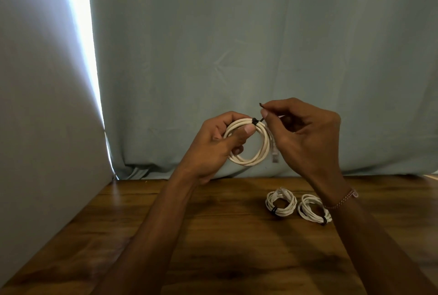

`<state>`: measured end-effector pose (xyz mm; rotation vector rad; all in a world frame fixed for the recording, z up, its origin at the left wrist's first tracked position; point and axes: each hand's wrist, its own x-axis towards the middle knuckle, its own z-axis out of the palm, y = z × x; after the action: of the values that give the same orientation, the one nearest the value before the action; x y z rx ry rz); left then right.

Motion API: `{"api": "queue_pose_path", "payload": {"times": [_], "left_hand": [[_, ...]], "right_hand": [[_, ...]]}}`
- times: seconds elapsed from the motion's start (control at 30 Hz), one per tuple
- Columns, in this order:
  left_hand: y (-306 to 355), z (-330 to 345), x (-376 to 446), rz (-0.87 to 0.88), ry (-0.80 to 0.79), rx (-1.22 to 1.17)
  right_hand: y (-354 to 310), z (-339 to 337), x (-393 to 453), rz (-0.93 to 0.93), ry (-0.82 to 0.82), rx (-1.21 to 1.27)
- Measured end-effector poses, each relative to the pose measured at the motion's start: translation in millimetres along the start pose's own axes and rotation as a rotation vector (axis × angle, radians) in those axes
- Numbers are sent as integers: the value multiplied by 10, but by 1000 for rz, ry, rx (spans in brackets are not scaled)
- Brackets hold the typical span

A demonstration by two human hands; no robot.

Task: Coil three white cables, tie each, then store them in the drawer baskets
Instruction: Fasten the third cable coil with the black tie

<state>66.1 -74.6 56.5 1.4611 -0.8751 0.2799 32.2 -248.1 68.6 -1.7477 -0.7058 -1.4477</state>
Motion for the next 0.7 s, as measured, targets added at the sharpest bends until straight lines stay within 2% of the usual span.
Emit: {"api": "queue_pose_path", "payload": {"times": [0.17, 0.33, 0.47, 0.6, 0.7], "left_hand": [[7, -17, -8, 28, 20, -22], [9, -4, 0, 43, 52, -27], [4, -9, 3, 56, 63, -26], [21, -3, -4, 53, 73, -14], [24, 2, -4, 50, 67, -49]], "right_hand": [[-8, 2, -16, -167, 2, -223], [-28, -2, -26, -226, -55, -297], [-54, 21, -31, -248, -58, -286], [-77, 11, -24, -154, 26, -176], [-53, -3, -30, -176, 42, -159]]}}
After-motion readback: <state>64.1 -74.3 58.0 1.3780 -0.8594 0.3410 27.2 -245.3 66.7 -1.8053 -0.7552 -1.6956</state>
